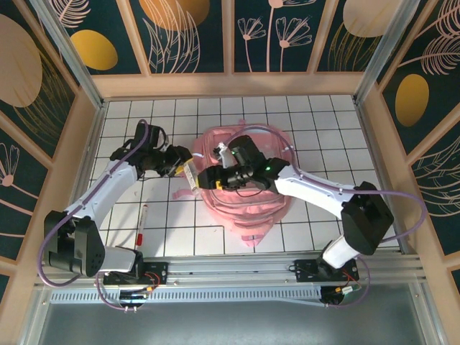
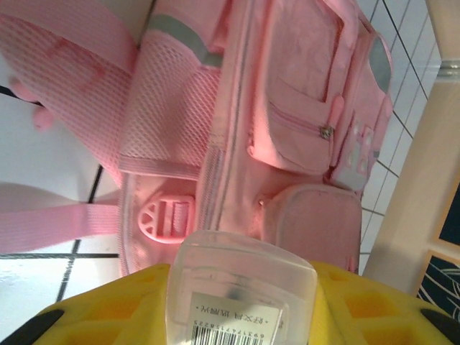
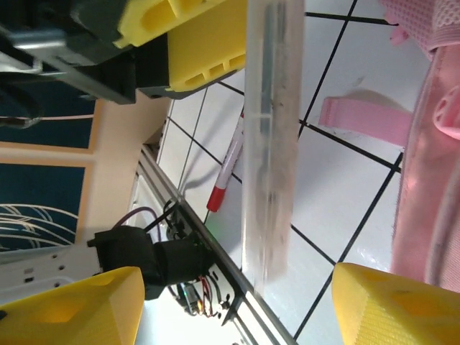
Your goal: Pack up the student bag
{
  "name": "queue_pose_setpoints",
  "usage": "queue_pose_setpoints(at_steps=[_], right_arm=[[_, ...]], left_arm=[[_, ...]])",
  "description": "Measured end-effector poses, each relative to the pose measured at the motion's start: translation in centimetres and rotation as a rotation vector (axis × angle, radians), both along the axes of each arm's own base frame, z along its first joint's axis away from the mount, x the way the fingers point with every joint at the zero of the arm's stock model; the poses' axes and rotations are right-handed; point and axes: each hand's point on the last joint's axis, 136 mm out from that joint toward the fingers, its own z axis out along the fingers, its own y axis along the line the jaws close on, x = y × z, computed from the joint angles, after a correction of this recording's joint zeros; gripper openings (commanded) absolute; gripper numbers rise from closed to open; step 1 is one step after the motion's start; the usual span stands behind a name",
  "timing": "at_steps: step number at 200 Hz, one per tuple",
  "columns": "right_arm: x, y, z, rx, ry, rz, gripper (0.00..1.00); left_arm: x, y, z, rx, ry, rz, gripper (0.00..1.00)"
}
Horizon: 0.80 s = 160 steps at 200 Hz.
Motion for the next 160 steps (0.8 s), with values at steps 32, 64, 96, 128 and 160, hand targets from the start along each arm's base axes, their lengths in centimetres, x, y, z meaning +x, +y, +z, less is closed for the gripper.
queue_pose_setpoints(at_steps=[32, 64, 96, 128, 160], right_arm=[[1.2, 2.2, -2.2, -0.069, -0.024, -0.057, 0.59], [2.8, 2.8, -2.8, -0.117, -0.08, -0.145, 0.32], [2.8, 3.1, -2.5, -0.118, -0.113, -0.16, 0.1], [2.3, 1.2, -2.5, -0.131, -0.106, -0.183, 0.1], [2.0, -3.0, -0.9, -0.115, -0.07, -0.239, 0.11]], left_arm=[[0.2, -0.7, 0.4, -0.022, -0.008, 0.004, 0.41], [0.1, -1.0, 0.6, -0.039, -0.013, 0.014, 0.45], [-0.3, -1.0, 0.8, -0.053, -0.024, 0.023, 0.57], [-0.3, -1.0, 2.2, -0.069, -0.069, 0.02, 0.71], [0.4, -1.5, 4.5, -0.036, -0.197, -0.067, 0.74]])
